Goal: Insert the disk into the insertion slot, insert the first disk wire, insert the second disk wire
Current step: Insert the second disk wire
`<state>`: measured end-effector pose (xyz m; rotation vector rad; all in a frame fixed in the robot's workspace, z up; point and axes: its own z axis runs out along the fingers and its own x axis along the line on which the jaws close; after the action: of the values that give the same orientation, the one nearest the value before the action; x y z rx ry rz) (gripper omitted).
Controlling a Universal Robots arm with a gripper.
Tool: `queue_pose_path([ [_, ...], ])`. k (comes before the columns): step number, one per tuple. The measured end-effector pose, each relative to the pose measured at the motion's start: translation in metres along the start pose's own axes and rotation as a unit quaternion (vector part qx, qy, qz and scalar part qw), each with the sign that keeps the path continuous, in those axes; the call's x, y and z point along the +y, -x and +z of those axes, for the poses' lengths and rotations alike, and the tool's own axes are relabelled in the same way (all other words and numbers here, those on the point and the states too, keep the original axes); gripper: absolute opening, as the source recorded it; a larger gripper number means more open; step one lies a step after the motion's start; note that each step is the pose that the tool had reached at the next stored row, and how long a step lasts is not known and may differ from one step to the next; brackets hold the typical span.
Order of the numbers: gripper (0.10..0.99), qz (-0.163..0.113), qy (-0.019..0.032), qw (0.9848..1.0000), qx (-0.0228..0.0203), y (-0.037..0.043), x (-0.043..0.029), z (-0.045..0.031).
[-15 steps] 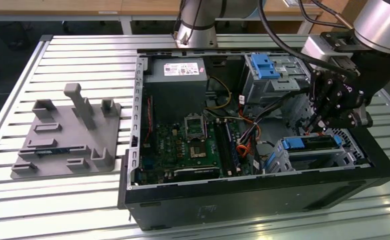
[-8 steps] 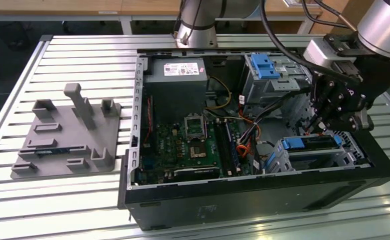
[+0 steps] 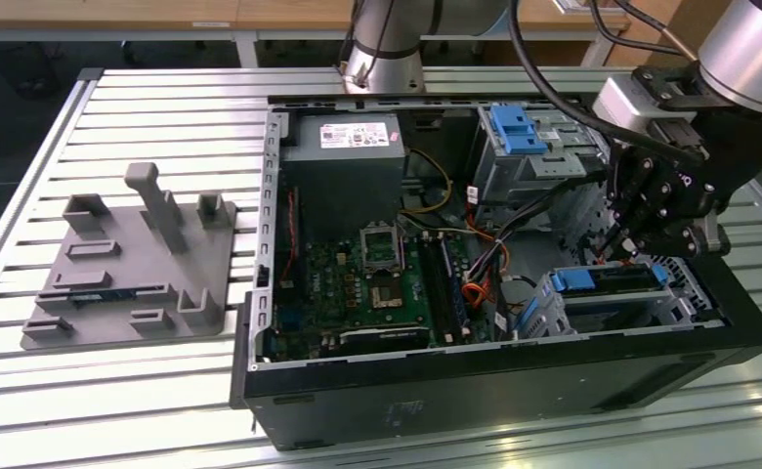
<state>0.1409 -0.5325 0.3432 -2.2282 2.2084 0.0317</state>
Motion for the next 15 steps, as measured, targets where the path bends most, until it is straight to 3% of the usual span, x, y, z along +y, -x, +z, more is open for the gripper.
queue_pose_path([
  [15,0.149,0.002,0.0,1.0,0.0,-0.004,-0.0008,0.0017],
])
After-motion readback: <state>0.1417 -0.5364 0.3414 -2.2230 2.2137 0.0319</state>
